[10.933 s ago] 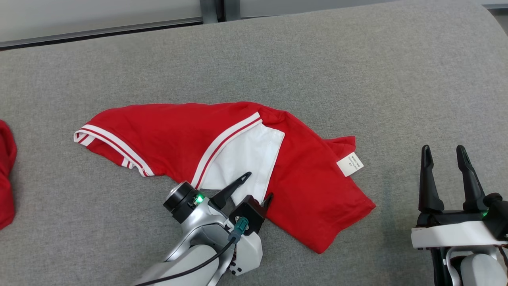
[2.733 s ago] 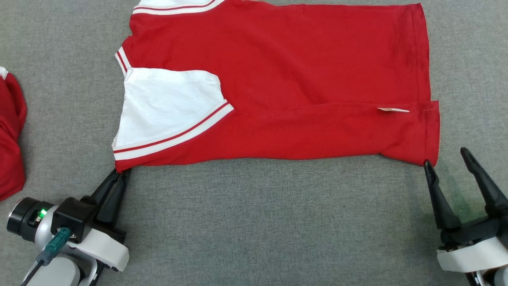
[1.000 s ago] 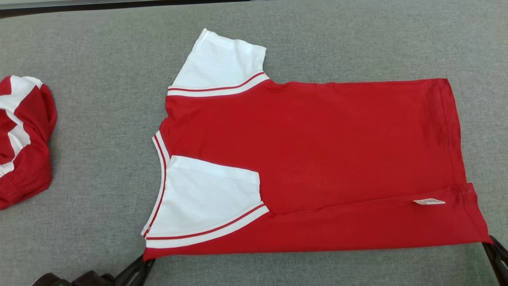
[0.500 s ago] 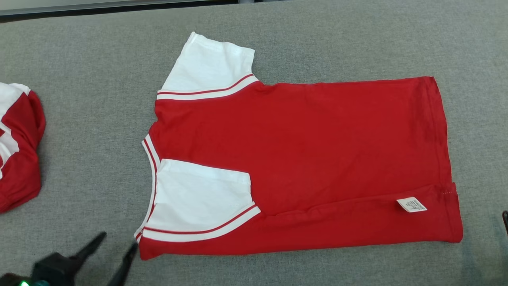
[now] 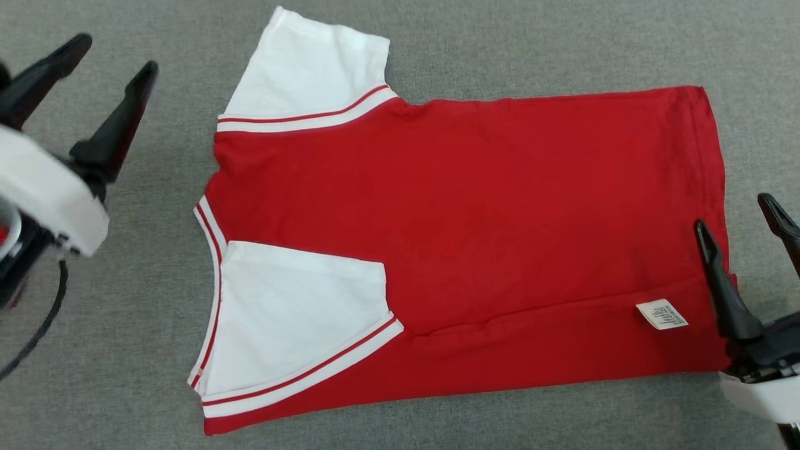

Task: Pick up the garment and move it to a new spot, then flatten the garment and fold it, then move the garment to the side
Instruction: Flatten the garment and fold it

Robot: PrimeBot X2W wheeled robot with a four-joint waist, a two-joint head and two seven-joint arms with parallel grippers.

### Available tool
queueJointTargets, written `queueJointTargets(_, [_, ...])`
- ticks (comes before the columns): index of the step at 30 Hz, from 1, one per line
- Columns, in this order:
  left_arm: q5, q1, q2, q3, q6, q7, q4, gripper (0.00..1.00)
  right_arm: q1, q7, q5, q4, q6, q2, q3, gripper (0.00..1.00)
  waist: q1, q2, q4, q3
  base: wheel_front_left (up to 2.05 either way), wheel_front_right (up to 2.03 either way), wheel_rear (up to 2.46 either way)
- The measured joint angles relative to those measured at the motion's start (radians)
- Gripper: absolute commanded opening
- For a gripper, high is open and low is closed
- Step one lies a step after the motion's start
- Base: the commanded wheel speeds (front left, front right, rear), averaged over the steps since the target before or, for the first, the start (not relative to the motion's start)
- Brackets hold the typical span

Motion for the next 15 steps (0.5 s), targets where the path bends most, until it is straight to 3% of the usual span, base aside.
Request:
queueJointTargets(6, [0.032, -0.361, -0.097, -0.150, -0.103, 0.212, 0.322, 1.00, -0.096, 0.000, -0.009, 0.006, 0.000, 0.038, 0.064, 1.00, 0.0000, 0.0000, -0.036, 0.079, 0.00, 0.00, 0.00])
queueJointTargets(10, [0.057, -0.517, -0.138, -0.211, -0.135, 0.289, 0.465, 1.00, -0.116, 0.000, -0.011, 0.013, 0.000, 0.071, 0.077, 1.00, 0.0000, 0.0000, -0.081, 0.121, 0.00, 0.00, 0.00])
queueJointTargets(15, [0.067, -0.628, -0.146, -0.264, -0.151, 0.371, 0.582, 1.00, -0.122, 0.000, -0.011, 0.023, 0.000, 0.104, 0.081, 1.00, 0.0000, -0.0001, -0.138, 0.165, 0.00, 0.00, 0.00])
